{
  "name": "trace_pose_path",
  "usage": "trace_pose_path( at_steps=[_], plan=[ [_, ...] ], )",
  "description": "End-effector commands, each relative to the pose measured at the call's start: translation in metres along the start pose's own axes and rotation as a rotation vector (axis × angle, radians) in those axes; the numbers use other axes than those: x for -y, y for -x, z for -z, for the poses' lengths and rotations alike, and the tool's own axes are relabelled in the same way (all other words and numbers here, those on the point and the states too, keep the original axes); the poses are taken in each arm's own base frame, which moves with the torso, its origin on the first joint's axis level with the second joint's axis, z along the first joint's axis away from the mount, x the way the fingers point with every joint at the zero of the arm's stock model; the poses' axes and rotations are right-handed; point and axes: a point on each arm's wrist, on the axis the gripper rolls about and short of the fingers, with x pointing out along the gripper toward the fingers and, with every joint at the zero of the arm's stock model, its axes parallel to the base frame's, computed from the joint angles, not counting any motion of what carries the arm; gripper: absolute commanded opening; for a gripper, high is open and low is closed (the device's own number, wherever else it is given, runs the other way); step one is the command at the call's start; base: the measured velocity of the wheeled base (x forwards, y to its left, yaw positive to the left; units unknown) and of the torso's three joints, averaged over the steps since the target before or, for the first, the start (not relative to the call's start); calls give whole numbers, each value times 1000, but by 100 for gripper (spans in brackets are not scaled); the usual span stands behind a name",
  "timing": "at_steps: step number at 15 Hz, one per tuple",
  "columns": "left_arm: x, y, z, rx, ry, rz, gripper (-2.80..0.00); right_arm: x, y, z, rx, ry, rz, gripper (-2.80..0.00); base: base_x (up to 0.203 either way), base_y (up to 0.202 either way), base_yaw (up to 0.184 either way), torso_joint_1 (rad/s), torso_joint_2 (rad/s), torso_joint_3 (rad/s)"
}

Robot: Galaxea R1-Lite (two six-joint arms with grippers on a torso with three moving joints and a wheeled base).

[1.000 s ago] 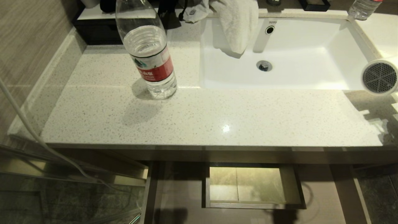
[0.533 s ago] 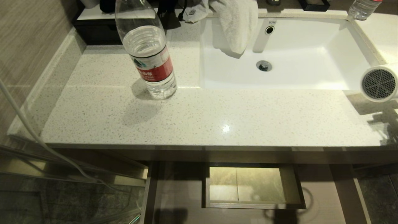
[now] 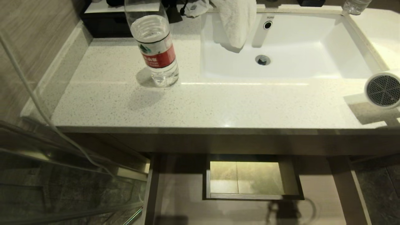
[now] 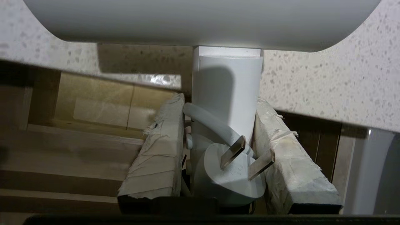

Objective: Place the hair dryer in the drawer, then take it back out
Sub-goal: Put it into the drawer

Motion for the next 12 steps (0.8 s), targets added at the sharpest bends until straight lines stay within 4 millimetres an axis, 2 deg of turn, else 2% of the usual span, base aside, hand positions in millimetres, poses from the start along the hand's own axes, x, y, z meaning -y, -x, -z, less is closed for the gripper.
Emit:
trace_pose_path(
  at_steps=[1, 12],
  plan=[
    [0, 0, 0, 0, 0, 0, -280, 0, 2, 0, 5, 3, 0, -280, 0, 0, 0, -359, 203, -177],
    [0, 0, 0, 0, 0, 0, -280, -6, 6, 10, -7, 4, -23, -280, 0, 0, 0, -347, 130, -221]
  ],
)
